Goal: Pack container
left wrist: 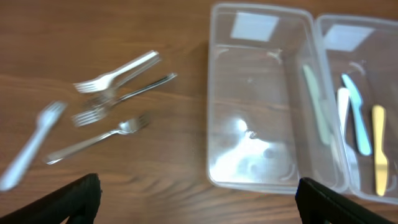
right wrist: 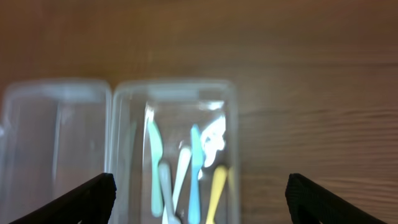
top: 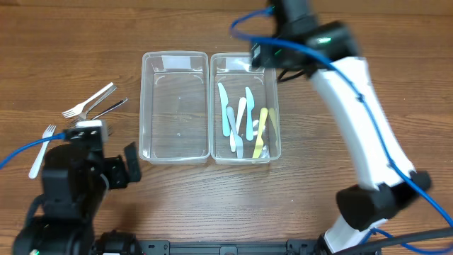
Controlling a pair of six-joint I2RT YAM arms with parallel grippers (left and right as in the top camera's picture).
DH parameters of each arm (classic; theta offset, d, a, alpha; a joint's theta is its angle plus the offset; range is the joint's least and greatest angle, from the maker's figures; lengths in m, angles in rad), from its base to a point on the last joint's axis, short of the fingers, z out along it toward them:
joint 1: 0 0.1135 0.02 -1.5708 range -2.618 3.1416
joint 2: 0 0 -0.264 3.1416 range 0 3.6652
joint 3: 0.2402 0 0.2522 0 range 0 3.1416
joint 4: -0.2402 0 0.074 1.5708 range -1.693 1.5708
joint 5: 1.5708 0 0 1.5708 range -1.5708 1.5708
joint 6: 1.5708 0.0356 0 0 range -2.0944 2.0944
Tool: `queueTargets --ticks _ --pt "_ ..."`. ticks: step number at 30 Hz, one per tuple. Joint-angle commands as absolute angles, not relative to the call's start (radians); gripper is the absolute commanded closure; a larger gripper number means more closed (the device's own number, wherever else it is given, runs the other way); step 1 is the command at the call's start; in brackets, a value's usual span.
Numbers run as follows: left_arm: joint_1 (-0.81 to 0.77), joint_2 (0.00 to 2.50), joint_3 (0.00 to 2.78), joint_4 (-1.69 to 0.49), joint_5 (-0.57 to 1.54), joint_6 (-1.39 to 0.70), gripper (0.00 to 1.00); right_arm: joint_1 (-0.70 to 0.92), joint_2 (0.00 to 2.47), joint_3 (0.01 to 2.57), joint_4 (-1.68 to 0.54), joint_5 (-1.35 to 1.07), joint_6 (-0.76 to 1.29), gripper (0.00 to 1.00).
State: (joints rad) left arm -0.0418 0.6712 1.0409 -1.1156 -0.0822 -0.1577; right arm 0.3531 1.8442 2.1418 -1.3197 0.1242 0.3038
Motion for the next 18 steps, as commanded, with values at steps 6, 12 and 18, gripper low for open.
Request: queueTargets --ticks 6,12,18 --pt "-0.003 0.903 1.16 -1.296 -0.097 -0.004 0.0 -0.017 1.726 2.231 -1.485 0.035 0.405 0.1" --pt "0.068 1.142 1.162 -1.281 -0.03 0.089 0.0 -0.088 1.73 2.165 -1.528 0.032 0.419 0.1" --pt "0.292 1.283 1.17 -1.253 -0.014 0.043 0.0 -0.088 1.73 2.109 -1.52 0.031 0.419 0.1"
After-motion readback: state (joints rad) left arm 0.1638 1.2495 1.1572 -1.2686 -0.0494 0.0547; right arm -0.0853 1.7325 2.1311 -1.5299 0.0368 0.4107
